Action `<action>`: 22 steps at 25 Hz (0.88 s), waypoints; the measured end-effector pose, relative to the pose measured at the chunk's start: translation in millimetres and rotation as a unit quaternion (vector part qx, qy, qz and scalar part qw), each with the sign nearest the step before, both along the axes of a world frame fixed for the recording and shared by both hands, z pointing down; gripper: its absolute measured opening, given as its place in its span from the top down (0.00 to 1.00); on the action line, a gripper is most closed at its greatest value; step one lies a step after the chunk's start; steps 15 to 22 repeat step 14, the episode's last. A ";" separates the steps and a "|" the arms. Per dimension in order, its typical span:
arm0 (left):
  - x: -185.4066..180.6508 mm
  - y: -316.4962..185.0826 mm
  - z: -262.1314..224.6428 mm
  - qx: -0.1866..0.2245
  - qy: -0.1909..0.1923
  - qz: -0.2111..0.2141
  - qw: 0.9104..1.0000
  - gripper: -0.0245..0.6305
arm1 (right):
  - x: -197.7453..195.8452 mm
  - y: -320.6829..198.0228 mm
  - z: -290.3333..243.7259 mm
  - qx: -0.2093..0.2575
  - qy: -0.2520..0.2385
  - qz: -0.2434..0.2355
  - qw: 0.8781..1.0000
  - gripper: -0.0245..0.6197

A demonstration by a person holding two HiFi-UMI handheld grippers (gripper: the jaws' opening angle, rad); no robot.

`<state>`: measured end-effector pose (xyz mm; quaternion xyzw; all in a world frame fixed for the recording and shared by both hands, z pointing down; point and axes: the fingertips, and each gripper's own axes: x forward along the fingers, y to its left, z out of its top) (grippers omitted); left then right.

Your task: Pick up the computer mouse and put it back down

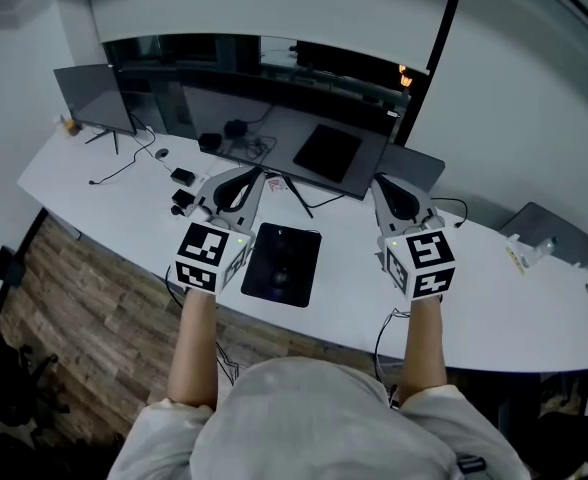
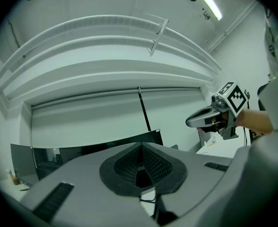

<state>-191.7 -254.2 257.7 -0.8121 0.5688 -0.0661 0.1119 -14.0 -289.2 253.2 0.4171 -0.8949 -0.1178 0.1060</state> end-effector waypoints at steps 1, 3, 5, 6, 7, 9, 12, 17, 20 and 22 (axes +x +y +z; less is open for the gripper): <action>-0.1 0.6 0.1 0.000 -0.001 0.000 1.000 0.93 | -0.4 0.5 0.0 0.000 0.000 0.000 1.000 0.94; -0.4 2.1 0.8 0.000 -0.002 0.002 1.000 0.93 | -1.2 1.8 0.2 0.001 0.000 0.000 1.000 0.94; -0.1 3.9 1.7 -0.001 -0.002 0.004 1.000 0.93 | -1.9 3.3 0.7 0.001 0.000 -0.001 1.000 0.94; 0.3 4.7 2.3 -0.002 -0.002 0.005 1.000 0.93 | -2.2 3.8 0.9 0.001 0.000 -0.001 1.000 0.94; 0.7 5.3 2.9 -0.003 -0.003 0.005 1.000 0.93 | -2.4 4.3 1.2 0.001 0.000 -0.001 1.000 0.94; 0.9 6.1 4.3 -0.005 -0.006 0.005 1.000 0.93 | -3.3 5.0 1.5 0.000 0.000 -0.002 1.000 0.94; 0.3 7.2 6.0 -0.006 -0.007 0.006 1.000 0.93 | -5.3 5.8 3.0 0.000 0.001 -0.002 1.000 0.94; -0.3 8.1 7.2 -0.007 -0.007 0.007 1.000 0.93 | -6.3 6.4 4.8 0.000 0.002 -0.002 1.000 0.94; -0.3 8.1 7.2 -0.007 -0.007 0.007 1.000 0.93 | -6.3 6.4 4.8 0.000 0.002 -0.002 1.000 0.94; -0.3 8.1 7.2 -0.007 -0.007 0.007 1.000 0.93 | -6.3 6.4 4.8 0.000 0.002 -0.002 1.000 0.94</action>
